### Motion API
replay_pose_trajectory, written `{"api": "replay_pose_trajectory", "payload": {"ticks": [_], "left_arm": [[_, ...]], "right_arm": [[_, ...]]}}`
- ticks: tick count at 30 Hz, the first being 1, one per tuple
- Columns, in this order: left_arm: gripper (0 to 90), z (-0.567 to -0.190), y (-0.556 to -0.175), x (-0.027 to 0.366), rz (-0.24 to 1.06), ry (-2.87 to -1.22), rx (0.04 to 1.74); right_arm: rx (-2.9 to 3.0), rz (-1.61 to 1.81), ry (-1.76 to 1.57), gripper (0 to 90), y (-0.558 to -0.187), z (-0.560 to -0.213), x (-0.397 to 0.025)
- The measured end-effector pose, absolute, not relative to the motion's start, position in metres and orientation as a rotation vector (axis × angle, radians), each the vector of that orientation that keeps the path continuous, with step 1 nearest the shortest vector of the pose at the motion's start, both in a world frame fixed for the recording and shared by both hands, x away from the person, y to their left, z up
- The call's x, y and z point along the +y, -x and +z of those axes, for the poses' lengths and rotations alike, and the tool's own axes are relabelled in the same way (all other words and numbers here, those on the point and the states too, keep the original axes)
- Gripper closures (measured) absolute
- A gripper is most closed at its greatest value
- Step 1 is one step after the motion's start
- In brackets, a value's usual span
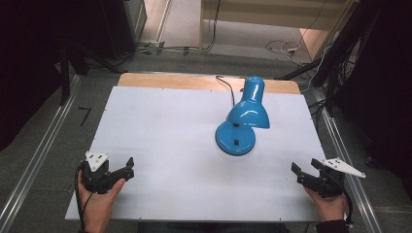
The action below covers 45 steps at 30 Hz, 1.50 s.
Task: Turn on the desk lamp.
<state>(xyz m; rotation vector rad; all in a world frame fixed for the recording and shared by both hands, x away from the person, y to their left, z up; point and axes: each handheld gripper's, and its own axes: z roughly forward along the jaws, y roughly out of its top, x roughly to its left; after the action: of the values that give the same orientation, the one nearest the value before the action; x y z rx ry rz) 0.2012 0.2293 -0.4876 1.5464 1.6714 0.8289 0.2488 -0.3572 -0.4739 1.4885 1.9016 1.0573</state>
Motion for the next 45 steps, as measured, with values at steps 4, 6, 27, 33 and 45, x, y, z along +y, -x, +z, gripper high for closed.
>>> {"api": "replay_pose_trajectory", "payload": {"ticks": [4, 6, 27, 33, 45], "left_arm": [[5.8, -0.488, -0.202, 0.229, 0.825, -1.555, 1.671], [5.8, -0.488, -0.202, 0.229, 0.828, -1.555, 1.671], [5.8, -0.487, -0.201, 0.227, 0.847, -1.544, 1.659], [5.8, -0.487, -0.201, 0.227, 0.845, -1.541, 1.658], [5.8, -0.487, -0.201, 0.227, 0.848, -1.541, 1.657]], "right_arm": [[1.908, 1.056, -1.482, 18.6, -0.251, -0.474, -0.354], [1.91, 1.06, -1.479, 18.6, -0.252, -0.473, -0.352], [1.962, 1.071, -1.417, 18.7, -0.265, -0.472, -0.328], [1.974, 1.075, -1.408, 18.7, -0.27, -0.472, -0.319], [1.994, 1.089, -1.383, 18.9, -0.277, -0.472, -0.308]]}}
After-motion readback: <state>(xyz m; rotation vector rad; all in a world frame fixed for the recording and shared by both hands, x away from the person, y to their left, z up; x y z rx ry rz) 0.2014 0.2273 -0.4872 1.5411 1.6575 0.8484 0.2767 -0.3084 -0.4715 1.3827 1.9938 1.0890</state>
